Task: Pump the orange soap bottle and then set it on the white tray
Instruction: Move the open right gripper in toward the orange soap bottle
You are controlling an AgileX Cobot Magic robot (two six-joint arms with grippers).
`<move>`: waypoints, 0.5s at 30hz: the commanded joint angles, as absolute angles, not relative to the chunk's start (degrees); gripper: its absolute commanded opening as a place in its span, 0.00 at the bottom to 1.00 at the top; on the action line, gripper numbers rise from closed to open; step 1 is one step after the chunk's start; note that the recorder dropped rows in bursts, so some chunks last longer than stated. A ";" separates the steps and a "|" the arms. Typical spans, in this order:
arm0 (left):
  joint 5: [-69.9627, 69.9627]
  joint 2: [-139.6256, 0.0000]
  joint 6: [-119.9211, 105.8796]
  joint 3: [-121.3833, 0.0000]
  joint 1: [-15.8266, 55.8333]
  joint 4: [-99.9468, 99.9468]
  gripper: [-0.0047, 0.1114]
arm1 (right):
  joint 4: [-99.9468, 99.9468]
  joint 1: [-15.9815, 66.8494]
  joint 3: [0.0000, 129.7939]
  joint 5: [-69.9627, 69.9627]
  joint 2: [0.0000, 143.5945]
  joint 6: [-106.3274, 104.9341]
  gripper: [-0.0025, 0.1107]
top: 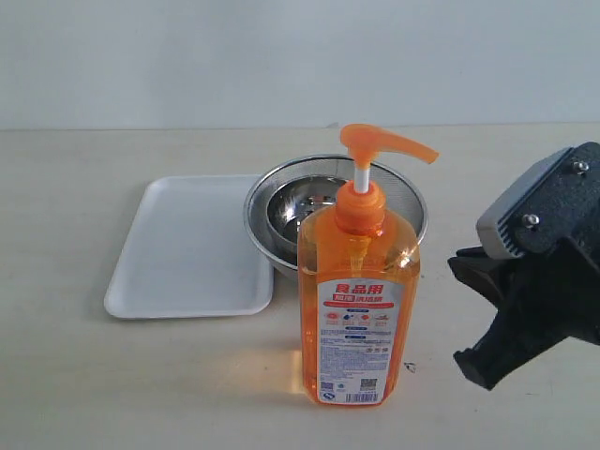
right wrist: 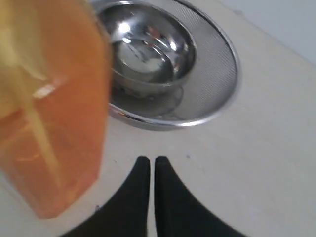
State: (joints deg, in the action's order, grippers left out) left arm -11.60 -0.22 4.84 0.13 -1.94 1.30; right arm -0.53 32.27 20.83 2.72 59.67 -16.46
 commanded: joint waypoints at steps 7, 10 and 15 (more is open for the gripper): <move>-10.71 0.00 4.71 0.00 -2.08 1.07 0.08 | -0.68 35.95 20.68 -3.60 46.95 -16.93 0.02; -10.71 0.00 4.71 0.00 -2.08 1.07 0.08 | -2.66 35.95 20.68 -2.91 45.74 -13.79 0.02; -10.71 0.00 4.71 0.00 -2.08 1.07 0.08 | -2.66 35.95 20.68 -3.12 45.86 -13.57 0.08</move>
